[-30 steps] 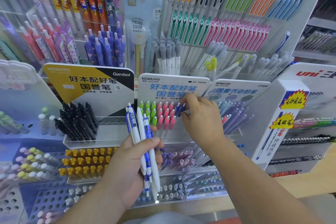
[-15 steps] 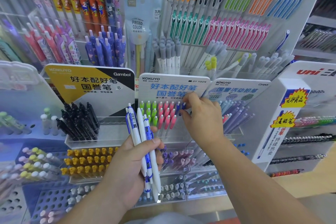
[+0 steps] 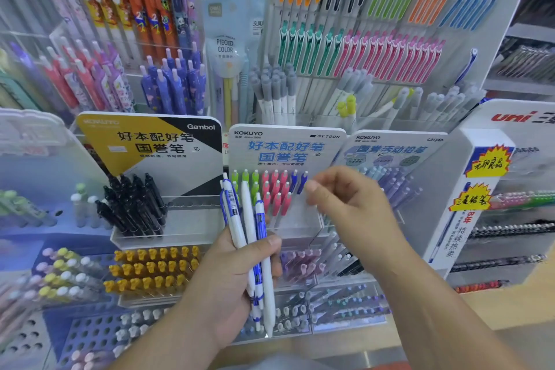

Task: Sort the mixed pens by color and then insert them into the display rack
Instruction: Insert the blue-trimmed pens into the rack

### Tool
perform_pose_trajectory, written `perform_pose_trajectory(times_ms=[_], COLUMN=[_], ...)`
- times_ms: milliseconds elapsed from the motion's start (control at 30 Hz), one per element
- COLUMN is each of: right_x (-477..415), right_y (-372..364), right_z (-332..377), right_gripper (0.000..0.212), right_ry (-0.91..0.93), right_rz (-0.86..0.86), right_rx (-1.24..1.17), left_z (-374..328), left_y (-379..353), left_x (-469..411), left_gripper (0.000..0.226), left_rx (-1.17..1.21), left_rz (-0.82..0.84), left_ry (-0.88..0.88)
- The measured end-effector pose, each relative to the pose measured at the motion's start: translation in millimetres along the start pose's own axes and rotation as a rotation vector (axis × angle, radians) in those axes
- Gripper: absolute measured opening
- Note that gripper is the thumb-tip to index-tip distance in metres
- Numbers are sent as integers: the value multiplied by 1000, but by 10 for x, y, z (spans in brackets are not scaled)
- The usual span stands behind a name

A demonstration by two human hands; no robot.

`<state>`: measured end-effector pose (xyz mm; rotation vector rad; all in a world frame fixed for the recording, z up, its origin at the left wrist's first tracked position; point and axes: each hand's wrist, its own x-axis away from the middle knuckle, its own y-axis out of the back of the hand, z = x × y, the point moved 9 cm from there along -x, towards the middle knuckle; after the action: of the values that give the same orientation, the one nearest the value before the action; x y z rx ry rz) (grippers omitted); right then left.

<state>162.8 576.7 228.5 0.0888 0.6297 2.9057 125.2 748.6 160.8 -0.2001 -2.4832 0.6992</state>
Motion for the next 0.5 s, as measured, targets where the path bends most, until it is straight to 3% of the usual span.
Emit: perform_pose_trajectory(times_ms=[100,267,400,500], right_x=[164,218,215,199], right_y=[-212,-298,-200,-114], right_z=[-23,-114,-185,-250], right_gripper=[14,14,9,11], right_ry=[-79,-127,-201,-243], right_rz=[157,176,158,90], right_rx=[-93,-135,-236,-302], left_z=[25,40,77,89], left_y=[-50,-229,-214,-195], left_x=[-28,-51,-79,-83], left_gripper=[31,36,25,31], left_rx=[-122,-225,-164,-144], left_rz=[-13,46,50,37], left_ry=[-26,-72,-23,0])
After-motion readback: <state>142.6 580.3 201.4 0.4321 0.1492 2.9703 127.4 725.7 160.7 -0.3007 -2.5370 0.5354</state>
